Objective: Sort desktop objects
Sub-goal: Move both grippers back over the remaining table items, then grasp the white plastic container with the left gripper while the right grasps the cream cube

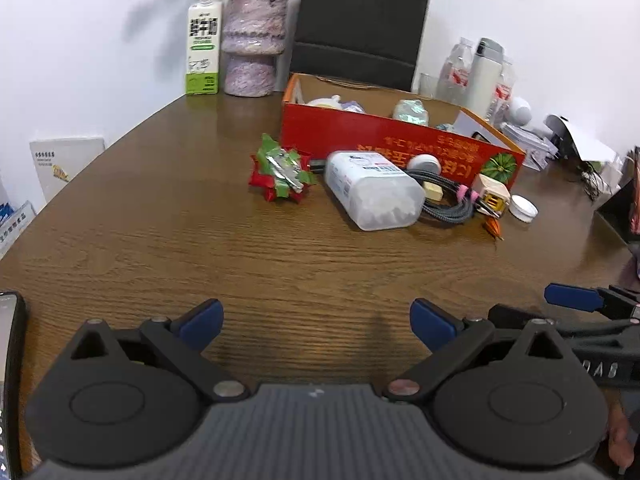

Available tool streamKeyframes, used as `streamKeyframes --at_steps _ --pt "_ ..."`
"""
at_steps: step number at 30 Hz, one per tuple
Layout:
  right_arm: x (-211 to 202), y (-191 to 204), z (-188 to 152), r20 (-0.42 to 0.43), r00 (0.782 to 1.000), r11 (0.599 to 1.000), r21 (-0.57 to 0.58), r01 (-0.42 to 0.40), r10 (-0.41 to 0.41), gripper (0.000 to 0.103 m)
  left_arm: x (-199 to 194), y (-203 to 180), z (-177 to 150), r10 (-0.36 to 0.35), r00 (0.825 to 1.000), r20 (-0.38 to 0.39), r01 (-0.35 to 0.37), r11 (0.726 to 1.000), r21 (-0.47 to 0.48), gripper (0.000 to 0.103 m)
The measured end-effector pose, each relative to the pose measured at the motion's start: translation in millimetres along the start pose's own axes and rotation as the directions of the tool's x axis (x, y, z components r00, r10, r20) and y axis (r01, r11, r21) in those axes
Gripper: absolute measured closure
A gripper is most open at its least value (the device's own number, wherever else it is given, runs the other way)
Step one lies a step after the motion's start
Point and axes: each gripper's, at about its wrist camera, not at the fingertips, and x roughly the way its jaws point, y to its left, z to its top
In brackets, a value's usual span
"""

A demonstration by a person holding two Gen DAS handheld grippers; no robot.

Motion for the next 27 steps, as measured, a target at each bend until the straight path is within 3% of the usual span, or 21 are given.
streamKeyframes --at_steps 7,14,17,20,24,27 --pt "-2.0 7.1 -2.4 0.015 1.0 0.999 -0.051 0.01 -0.009 0.014 7.8 -10.8 2.4 0.005 1.0 0.0 -0.005 0.999 0.05 0.001" --pt "5.5 -22.7 25.0 0.08 0.996 0.999 0.012 0.033 -0.034 0.017 33.5 -20.5 46.8 0.012 0.997 0.08 -0.019 0.996 0.082 0.001" --pt "20.5 -40.7 46.9 0.118 0.992 0.997 0.056 0.046 -0.052 0.025 50.0 -27.0 68.9 -0.018 0.997 0.073 0.014 0.998 0.055 0.001" --pt "44.0 -56.0 67.8 0.093 0.992 0.991 0.106 0.077 -0.087 0.03 65.3 -41.3 88.1 -0.071 0.996 0.053 0.069 0.996 0.053 0.001" --pt "71.3 -69.7 94.3 0.061 0.994 0.984 0.161 0.075 -0.086 0.031 98.2 -60.5 105.8 -0.023 1.0 0.011 0.022 0.995 0.097 0.004" --pt "98.0 -75.6 103.3 -0.011 0.989 0.975 0.164 0.149 -0.149 0.049 124.5 -56.0 111.2 -0.023 0.998 -0.059 0.026 0.999 0.043 0.007"
